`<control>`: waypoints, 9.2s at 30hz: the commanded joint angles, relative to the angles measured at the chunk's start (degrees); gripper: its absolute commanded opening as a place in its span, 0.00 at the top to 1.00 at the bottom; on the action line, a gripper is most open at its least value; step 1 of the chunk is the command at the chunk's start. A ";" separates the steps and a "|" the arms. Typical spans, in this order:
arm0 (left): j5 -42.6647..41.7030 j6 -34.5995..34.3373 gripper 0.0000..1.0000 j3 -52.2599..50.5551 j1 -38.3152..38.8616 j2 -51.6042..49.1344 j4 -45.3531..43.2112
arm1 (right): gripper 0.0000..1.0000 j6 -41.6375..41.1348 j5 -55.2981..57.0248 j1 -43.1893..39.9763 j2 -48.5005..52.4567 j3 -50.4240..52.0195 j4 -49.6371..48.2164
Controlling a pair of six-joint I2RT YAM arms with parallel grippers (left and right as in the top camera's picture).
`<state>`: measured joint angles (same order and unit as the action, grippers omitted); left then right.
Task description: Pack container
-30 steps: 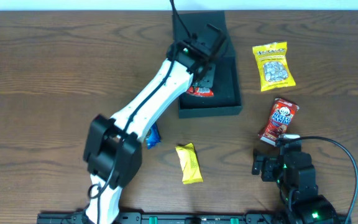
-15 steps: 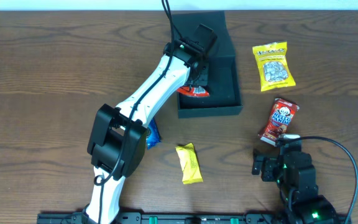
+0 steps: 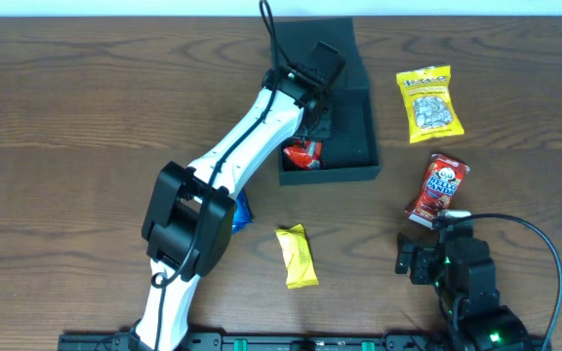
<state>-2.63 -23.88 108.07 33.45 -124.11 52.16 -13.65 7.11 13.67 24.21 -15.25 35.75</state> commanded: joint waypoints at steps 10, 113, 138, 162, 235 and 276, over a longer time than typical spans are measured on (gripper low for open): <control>0.20 -0.02 0.18 0.90 0.00 0.55 -0.07 | 0.01 -0.90 0.15 -0.61 -0.24 0.09 0.00; 13.22 18.97 0.05 -72.76 -10.71 76.04 -17.66 | 0.01 -0.90 0.15 -0.61 -0.24 0.09 0.00; 7.69 19.43 0.04 -88.39 -15.17 89.53 -16.00 | 0.01 -0.90 0.15 -0.61 -0.24 0.09 0.00; 7.67 19.43 0.05 -88.39 -15.17 89.53 -16.00 | 0.01 -0.85 5.77 -0.63 -0.24 0.09 0.07; 7.67 19.43 0.04 -88.39 -15.17 89.53 -16.00 | 0.01 9.22 -1.40 -14.51 89.18 -91.71 27.87; 7.67 19.43 0.04 -88.39 -15.17 89.53 -16.00 | 0.01 18.03 -6.14 -15.45 109.96 -93.92 19.02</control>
<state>4.86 -5.48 19.73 18.52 -34.76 36.01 3.62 1.43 -1.65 132.51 -108.05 54.78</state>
